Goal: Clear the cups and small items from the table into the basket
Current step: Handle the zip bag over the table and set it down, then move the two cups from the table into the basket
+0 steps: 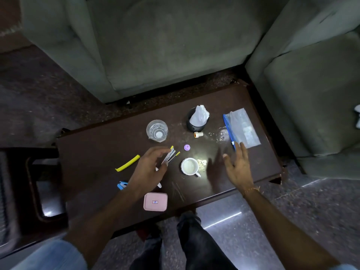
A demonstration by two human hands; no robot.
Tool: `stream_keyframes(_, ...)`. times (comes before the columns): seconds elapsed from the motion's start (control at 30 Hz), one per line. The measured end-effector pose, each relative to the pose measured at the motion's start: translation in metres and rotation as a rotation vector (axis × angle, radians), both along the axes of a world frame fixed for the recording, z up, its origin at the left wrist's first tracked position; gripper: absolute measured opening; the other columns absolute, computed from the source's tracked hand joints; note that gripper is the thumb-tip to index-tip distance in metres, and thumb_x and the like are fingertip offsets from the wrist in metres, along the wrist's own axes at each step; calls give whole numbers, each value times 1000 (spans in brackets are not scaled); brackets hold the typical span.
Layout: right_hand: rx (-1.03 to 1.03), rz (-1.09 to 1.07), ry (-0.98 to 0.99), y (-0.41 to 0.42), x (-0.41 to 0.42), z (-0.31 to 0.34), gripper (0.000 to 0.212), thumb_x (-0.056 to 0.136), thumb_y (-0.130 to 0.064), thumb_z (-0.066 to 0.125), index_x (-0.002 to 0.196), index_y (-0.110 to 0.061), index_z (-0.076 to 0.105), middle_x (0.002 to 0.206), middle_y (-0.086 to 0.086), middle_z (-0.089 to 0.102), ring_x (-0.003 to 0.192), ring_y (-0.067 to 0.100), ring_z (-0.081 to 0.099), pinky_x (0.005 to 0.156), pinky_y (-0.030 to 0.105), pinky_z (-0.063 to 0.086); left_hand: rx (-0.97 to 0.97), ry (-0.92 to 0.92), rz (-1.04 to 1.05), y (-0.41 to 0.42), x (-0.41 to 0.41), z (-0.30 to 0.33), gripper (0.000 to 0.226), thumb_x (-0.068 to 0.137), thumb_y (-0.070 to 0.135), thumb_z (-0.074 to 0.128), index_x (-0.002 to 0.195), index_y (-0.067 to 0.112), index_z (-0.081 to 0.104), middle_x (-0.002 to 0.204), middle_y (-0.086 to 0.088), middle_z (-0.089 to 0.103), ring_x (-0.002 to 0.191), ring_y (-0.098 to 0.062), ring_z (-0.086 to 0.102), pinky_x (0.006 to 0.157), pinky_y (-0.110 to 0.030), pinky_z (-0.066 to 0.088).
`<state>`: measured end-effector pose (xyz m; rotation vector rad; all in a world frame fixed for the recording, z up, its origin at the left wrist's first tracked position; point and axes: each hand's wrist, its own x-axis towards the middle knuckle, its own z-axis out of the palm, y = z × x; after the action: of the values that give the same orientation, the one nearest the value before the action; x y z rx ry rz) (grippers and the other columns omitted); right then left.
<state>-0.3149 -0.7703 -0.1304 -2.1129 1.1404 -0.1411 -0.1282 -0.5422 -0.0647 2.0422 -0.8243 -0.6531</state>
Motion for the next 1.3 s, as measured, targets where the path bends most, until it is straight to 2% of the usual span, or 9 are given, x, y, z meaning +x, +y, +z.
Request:
stream_keyframes(0.17,-1,5,-15,40,-12,49,61,93,-11,59,147,1,34,154,26,26,144,37,25,117,38,23,-2,-1,-5,34,-16,33,43,83,-5,65,121,15,63,121,6,57,104,7,55,90,-15,43)
stream_keyframes(0.27,-4,10,-15,62,-13,80,60,94,-15,59,146,1,34,154,24,25,144,36,25,118,42,26,-15,6,-34,49,-18,56,46,83,-2,65,125,16,63,122,13,53,108,4,53,95,-23,45)
stream_keyframes(0.4,-41,33,-19,92,-4,111,63,92,-16,61,146,0,34,155,24,25,145,36,25,117,46,27,-38,-73,-80,67,-5,80,46,84,5,67,128,19,60,124,16,50,113,5,48,96,-19,40)
stream_keyframes(0.53,-55,57,-50,125,10,124,64,91,-14,61,147,0,34,155,23,26,145,35,25,117,47,28,-69,-124,-101,89,5,89,48,82,8,69,128,19,59,127,8,52,116,-8,53,102,-26,43)
stream_keyframes(0.63,-61,61,-42,148,17,124,63,91,-12,61,146,2,35,155,24,26,145,36,24,118,46,26,-44,-116,-111,107,9,93,51,82,9,68,131,18,57,132,3,52,121,-11,52,107,-32,42)
stream_keyframes(0.9,-15,87,-55,178,30,125,68,87,-11,64,146,-1,33,155,20,27,145,32,25,117,45,30,43,-126,-82,145,4,94,59,78,10,71,135,15,53,135,-4,51,128,-17,49,111,-30,36)
stream_keyframes(1.0,-13,121,-6,169,32,118,71,85,-11,67,147,0,33,155,20,29,146,31,25,118,39,27,89,-100,-54,143,-2,85,63,78,11,73,136,16,51,138,-4,49,130,-17,47,112,-31,36)
stream_keyframes(1.17,25,159,101,144,38,92,79,81,-11,71,148,1,30,153,21,31,144,32,29,117,37,28,158,-79,-60,123,-11,56,60,77,7,71,134,10,53,136,-6,52,130,-18,46,104,-12,26)
stream_keyframes(1.3,77,202,220,123,50,56,89,77,-13,75,150,-1,25,151,22,33,136,35,40,112,39,35,243,-14,-71,101,-13,17,60,76,2,66,134,9,51,137,-9,51,128,-25,48,109,-33,36)
